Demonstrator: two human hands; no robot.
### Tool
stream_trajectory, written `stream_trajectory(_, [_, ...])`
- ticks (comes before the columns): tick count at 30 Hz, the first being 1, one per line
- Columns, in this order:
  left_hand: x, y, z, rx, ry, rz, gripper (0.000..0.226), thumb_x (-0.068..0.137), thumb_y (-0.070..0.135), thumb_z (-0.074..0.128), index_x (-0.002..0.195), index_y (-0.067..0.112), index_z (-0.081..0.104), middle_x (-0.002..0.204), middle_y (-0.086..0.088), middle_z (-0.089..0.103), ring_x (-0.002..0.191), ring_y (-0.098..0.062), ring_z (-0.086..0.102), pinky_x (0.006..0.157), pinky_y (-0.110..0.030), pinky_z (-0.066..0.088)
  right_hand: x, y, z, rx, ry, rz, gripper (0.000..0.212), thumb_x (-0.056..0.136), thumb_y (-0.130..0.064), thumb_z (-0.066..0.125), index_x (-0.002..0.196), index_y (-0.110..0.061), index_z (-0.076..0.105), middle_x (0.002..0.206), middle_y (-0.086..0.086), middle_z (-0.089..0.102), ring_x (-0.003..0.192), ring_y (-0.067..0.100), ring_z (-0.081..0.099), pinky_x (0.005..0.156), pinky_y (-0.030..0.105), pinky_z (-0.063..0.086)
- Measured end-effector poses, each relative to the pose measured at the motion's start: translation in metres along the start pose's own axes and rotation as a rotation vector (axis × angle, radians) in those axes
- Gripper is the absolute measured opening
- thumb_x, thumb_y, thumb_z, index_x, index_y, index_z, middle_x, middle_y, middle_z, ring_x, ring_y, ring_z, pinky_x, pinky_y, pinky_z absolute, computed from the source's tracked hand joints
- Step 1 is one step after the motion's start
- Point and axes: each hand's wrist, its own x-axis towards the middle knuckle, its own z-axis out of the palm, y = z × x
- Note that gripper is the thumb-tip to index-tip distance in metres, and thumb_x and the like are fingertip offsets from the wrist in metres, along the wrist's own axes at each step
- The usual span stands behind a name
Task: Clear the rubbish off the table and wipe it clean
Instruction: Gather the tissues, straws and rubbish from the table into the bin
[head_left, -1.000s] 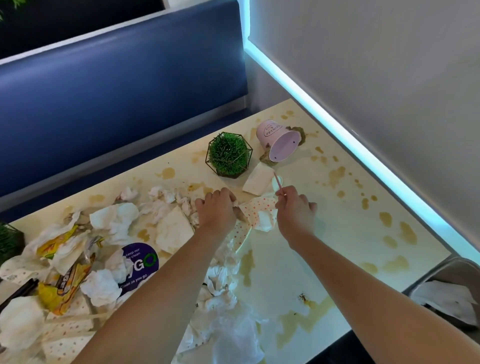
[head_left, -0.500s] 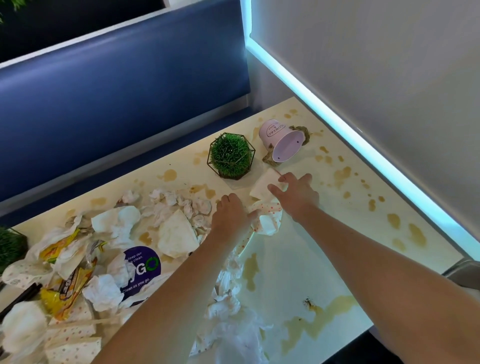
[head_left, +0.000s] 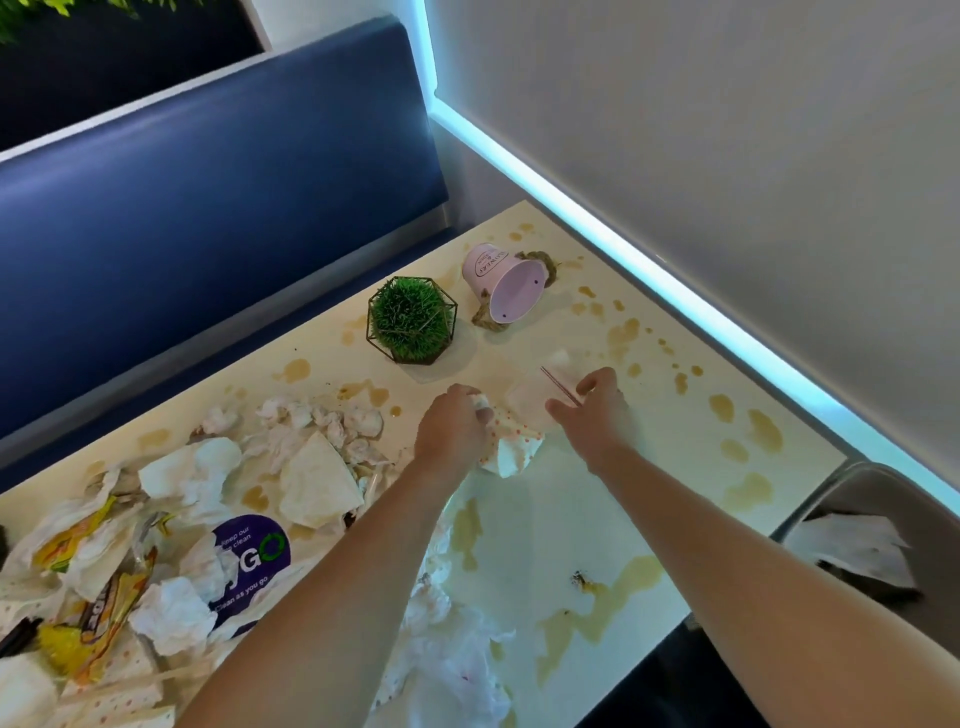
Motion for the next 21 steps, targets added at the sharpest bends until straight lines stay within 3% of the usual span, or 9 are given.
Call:
stream_trajectory(3, [-0.004, 0.019, 0.005, -0.075, -0.007, 0.035, 0.030, 0.099, 0.023, 0.051, 0.126, 0.014, 0.060, 0.125, -0.011, 0.060, 0.113, -0.027, 0.057, 0.083, -0.030, 0.042, -0.007, 0.012, -0.022, 0.095, 0.043, 0.025, 0.022, 0.089, -0.025, 0.065, 0.096, -0.013, 0.047, 0.080, -0.003, 0.053, 0.073, 0.020, 0.053, 0.047, 0.025, 0.031])
stream_trajectory(8, [-0.022, 0.063, 0.017, -0.192, 0.019, 0.036, 0.029, 0.097, 0.014, 0.047, 0.119, -0.001, 0.059, 0.118, -0.021, 0.059, 0.104, -0.034, 0.058, 0.066, -0.022, 0.039, -0.021, 0.036, -0.073, 0.268, 0.165, 0.056, 0.018, 0.094, -0.022, 0.060, 0.098, -0.013, 0.045, 0.079, -0.005, 0.050, 0.065, 0.009, 0.046, 0.050, 0.022, 0.031])
stream_trajectory(10, [-0.033, 0.086, 0.028, -0.217, 0.016, 0.052, 0.030, 0.096, 0.012, 0.045, 0.114, -0.008, 0.057, 0.115, -0.024, 0.058, 0.102, -0.035, 0.058, 0.061, -0.027, 0.040, -0.027, 0.050, -0.095, 0.346, 0.219, 0.074, 0.018, 0.095, -0.018, 0.058, 0.100, -0.013, 0.042, 0.080, -0.005, 0.047, 0.067, 0.011, 0.046, 0.051, 0.022, 0.033])
stream_trajectory(14, [-0.057, 0.129, 0.050, -0.280, 0.000, 0.057, 0.027, 0.100, 0.017, 0.041, 0.117, 0.000, 0.054, 0.121, -0.015, 0.058, 0.104, -0.029, 0.057, 0.071, -0.028, 0.038, -0.040, 0.081, -0.138, 0.494, 0.344, 0.148, 0.026, 0.094, -0.013, 0.057, 0.110, -0.016, 0.035, 0.083, -0.004, 0.048, 0.070, 0.011, 0.050, 0.053, 0.023, 0.036])
stream_trajectory(18, [-0.083, 0.168, 0.075, -0.324, -0.085, 0.086, 0.019, 0.096, 0.011, 0.044, 0.115, 0.010, 0.046, 0.122, -0.009, 0.054, 0.090, -0.021, 0.055, 0.052, -0.019, 0.038, -0.054, 0.125, -0.180, 0.456, 0.431, 0.205, 0.025, 0.094, -0.016, 0.055, 0.116, -0.016, 0.042, 0.095, -0.001, 0.058, 0.076, 0.014, 0.055, 0.062, 0.029, 0.043])
stream_trajectory(21, [-0.104, 0.192, 0.098, -0.292, -0.204, 0.172, 0.019, 0.095, 0.009, 0.049, 0.112, 0.014, 0.043, 0.126, -0.009, 0.052, 0.093, -0.020, 0.058, 0.044, -0.015, 0.038, -0.065, 0.162, -0.207, 0.396, 0.475, 0.255, 0.024, 0.095, -0.016, 0.052, 0.118, -0.014, 0.049, 0.100, 0.002, 0.061, 0.072, 0.013, 0.056, 0.053, 0.026, 0.039])
